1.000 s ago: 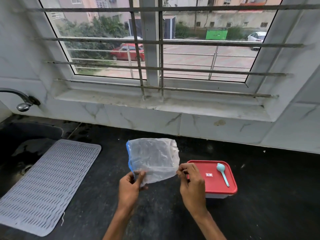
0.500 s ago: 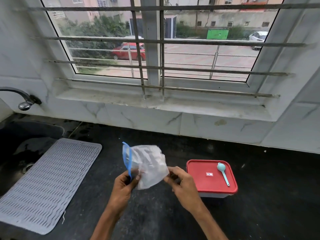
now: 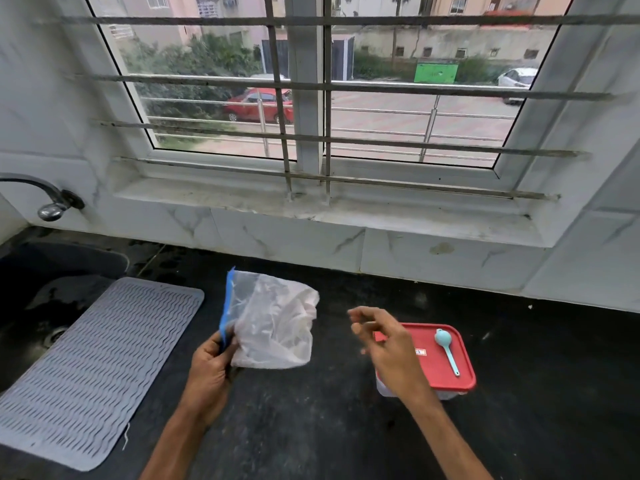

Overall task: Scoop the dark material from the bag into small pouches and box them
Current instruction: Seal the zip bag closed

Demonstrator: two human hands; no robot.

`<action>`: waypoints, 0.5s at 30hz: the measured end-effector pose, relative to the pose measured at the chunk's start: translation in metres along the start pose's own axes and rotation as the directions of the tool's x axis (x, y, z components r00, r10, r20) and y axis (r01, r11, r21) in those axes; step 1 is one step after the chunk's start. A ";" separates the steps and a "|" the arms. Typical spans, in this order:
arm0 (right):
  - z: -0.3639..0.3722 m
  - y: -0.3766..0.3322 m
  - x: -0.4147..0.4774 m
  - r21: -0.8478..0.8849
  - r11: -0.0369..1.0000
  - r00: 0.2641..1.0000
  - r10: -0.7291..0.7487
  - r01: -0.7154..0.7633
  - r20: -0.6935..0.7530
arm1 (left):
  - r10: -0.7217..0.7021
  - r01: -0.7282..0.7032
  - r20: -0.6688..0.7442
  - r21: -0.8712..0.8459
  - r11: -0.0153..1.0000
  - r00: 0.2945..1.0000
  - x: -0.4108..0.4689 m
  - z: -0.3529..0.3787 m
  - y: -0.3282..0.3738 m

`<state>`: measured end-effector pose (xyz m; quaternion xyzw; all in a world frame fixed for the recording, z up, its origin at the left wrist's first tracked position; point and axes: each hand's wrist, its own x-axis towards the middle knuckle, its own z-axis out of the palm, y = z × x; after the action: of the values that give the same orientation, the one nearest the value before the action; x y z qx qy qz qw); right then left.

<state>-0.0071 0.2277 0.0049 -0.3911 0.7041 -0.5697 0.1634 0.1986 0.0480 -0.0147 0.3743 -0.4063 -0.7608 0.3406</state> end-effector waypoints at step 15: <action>0.013 -0.007 0.018 -0.132 0.925 0.932 -0.361 0.355 -0.021 | -0.173 0.168 0.150 0.047 0.985 0.973 -0.006 0.014 -0.007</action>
<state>-0.0073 0.2056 0.0120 -0.5096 0.6590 -0.5530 0.0157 0.1884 0.0615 -0.0139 0.3541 -0.4104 -0.8067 0.2353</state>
